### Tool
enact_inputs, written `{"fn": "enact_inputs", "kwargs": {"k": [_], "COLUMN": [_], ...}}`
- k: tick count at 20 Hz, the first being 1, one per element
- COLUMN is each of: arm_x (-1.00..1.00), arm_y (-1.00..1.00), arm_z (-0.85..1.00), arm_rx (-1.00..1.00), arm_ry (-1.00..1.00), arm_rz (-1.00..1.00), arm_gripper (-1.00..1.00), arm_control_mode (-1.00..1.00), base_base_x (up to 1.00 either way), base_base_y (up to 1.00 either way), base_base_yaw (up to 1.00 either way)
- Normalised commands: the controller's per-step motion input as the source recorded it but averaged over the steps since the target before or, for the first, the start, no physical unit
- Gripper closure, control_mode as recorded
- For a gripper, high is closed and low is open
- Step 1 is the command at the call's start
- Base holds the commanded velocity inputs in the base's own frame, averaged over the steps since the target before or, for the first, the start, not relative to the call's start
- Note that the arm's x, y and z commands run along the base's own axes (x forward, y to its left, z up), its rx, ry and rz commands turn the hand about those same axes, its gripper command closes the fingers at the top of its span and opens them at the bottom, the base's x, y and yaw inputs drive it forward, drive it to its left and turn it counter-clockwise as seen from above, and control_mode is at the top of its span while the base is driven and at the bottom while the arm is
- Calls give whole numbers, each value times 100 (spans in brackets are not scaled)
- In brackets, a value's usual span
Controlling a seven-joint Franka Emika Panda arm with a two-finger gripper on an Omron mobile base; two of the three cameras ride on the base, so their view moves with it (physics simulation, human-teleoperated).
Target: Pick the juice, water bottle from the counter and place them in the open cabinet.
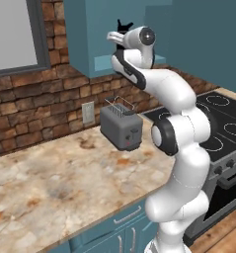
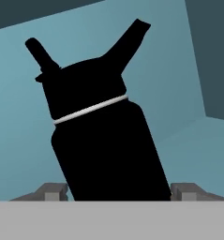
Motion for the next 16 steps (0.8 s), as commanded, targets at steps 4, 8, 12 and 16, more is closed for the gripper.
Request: {"fn": "enact_inputs", "kwargs": {"k": [4, 8, 12, 16], "arm_x": [29, 25, 20, 16], "arm_y": [9, 6, 4, 1], "arm_z": [0, -6, -17, -16], "arm_rx": [0, 0, 0, 0], "arm_ry": [-13, -13, -3, -4], "arm_rz": [-1, -1, -1, 0], "arm_gripper": [100, 100, 100, 100], "arm_control_mode": [-100, -100, -100, -100], "base_base_x": [0, 0, 0, 0], "base_base_y": [0, 0, 0, 0], "base_base_yaw": [0, 0, 0, 0]}}
